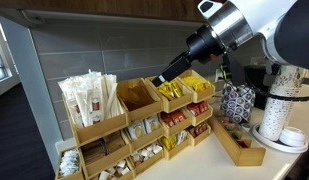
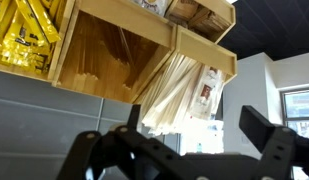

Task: Pick up the straw on the counter and put it in the empty compartment

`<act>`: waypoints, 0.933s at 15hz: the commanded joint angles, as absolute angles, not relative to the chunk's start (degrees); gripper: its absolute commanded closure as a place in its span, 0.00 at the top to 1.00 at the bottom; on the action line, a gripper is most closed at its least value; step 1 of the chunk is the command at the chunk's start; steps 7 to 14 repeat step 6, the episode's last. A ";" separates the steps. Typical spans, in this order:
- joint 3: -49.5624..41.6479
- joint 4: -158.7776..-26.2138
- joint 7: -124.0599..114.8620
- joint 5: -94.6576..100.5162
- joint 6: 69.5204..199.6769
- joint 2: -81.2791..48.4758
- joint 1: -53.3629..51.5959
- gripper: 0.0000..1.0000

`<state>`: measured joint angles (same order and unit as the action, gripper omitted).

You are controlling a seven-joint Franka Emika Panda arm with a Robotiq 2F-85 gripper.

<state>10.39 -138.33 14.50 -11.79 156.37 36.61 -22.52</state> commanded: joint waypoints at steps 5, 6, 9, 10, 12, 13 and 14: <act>7.67 -138.39 13.19 -11.26 150.28 37.69 -24.31 1.00; 7.50 -138.48 13.18 -11.31 150.19 37.70 -24.35 1.00; 7.50 -138.48 13.18 -11.31 150.19 37.70 -24.35 1.00; 7.50 -138.48 13.18 -11.31 150.19 37.70 -24.35 1.00; 7.50 -138.48 13.18 -11.31 150.19 37.70 -24.35 1.00; 7.50 -138.48 13.18 -11.31 150.19 37.70 -24.35 1.00; 7.50 -138.48 13.18 -11.31 150.19 37.70 -24.35 1.00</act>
